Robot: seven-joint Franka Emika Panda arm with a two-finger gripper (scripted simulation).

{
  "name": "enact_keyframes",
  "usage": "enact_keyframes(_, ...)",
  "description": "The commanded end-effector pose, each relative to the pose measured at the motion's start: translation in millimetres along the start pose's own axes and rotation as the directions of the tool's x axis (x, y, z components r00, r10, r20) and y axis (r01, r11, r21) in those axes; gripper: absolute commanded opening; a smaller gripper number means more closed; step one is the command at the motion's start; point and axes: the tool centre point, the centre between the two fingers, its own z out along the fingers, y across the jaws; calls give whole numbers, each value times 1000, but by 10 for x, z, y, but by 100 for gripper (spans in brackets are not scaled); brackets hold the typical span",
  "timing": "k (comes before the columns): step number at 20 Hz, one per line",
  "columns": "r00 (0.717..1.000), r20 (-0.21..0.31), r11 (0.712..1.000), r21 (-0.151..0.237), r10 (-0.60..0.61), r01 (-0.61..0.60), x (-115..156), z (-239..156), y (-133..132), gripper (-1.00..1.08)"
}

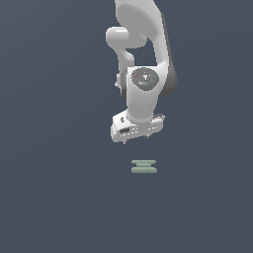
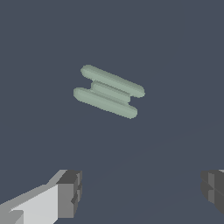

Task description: Pick up the object and move it to a goal position.

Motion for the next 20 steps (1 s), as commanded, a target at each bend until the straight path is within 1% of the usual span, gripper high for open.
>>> enact_keyframes(1,998,0,998,-2,-69,69,47,43,-11,100)
enact_keyframes(5,982,0,982,-6,-188,188,130,118,-32,100)
enact_keyframes(10,943,0,943,-9,-333,333,232,213,-59,100)
enact_keyframes(15,883,-1,883,-11,-470,470,331,309,-87,100)
enact_keyframes(20,804,-3,804,-13,-595,595,427,406,-116,100)
